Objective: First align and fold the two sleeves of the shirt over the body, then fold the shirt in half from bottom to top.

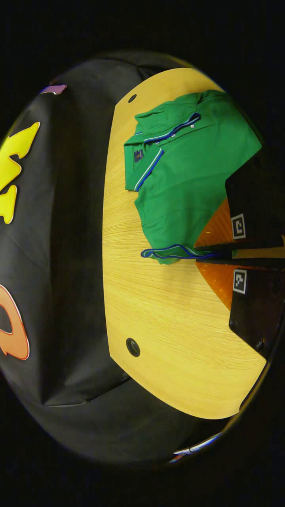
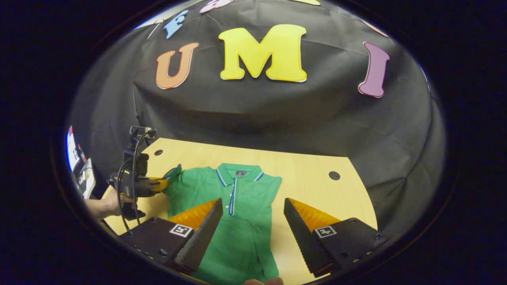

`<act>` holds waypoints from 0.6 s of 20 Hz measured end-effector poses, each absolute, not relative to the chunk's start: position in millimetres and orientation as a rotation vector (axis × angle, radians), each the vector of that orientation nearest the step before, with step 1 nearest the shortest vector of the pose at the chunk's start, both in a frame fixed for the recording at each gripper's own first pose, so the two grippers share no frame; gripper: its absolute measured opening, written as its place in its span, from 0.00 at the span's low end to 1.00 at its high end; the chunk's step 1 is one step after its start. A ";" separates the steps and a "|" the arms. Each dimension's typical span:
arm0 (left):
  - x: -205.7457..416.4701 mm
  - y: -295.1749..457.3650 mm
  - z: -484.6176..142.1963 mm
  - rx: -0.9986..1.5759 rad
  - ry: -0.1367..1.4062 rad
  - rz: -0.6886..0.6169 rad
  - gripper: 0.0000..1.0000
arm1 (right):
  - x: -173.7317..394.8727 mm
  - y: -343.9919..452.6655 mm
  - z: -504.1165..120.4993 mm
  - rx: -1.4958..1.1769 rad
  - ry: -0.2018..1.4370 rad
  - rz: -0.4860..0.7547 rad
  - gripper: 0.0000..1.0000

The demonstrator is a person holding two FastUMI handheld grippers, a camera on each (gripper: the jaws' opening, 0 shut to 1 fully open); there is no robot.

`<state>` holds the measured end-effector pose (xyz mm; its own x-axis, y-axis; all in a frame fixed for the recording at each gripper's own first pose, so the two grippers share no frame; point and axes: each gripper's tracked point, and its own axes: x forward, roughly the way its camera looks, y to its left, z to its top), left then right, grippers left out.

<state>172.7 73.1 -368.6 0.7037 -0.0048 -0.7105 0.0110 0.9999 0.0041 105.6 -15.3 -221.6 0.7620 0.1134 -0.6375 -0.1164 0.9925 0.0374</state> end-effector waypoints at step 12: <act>200.6 -33.1 -286.7 -0.011 0.665 -0.161 0.15 | 69.2 -56.9 -193.8 0.022 0.634 0.028 0.95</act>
